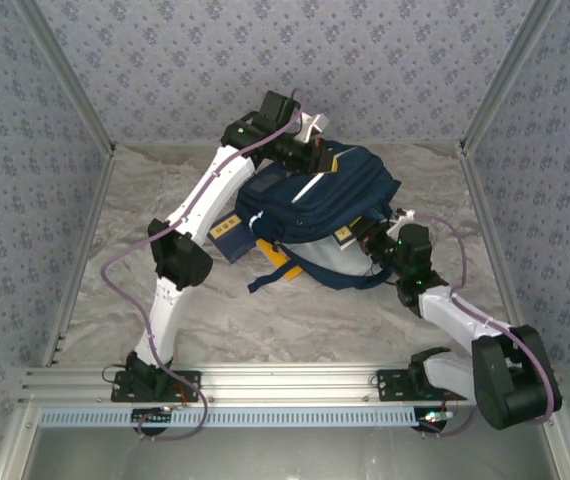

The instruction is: Pack the student bag

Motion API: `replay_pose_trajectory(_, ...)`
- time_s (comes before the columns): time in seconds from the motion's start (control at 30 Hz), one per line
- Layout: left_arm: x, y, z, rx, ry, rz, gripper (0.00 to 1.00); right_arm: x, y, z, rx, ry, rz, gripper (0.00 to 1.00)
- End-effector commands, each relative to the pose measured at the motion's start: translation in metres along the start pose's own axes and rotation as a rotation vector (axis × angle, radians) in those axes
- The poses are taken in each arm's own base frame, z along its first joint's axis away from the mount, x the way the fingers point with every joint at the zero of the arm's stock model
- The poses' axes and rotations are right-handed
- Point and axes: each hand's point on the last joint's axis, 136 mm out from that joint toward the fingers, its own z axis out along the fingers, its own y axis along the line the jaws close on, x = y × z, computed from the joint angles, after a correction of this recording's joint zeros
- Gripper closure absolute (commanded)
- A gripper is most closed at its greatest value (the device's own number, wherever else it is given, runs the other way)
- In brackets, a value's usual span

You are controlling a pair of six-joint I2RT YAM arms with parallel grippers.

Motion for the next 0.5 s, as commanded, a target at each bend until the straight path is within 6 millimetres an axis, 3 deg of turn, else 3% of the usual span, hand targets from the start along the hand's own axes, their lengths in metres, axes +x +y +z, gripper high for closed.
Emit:
replay_pose_trajectory(0.0,-0.025,-0.074,-0.050,0.155,-0.129,0.146,1.00,-0.012,0.030,0.015,-0.082,-0.010,-0.031,1.00)
replay_pose_trajectory(0.27,-0.027,-0.075,-0.048,0.172,-0.128,0.127,1.00,-0.020,0.014,0.074,-0.086,0.022,0.068,1.00)
replay_pose_trajectory(0.4,-0.025,-0.079,-0.045,0.187,-0.120,0.131,1.00,-0.012,0.007,0.111,-0.068,0.041,0.081,1.00)
replay_pose_trajectory(0.47,-0.024,-0.077,-0.043,0.187,-0.114,0.124,1.00,-0.007,-0.001,0.130,-0.025,0.049,0.082,0.94)
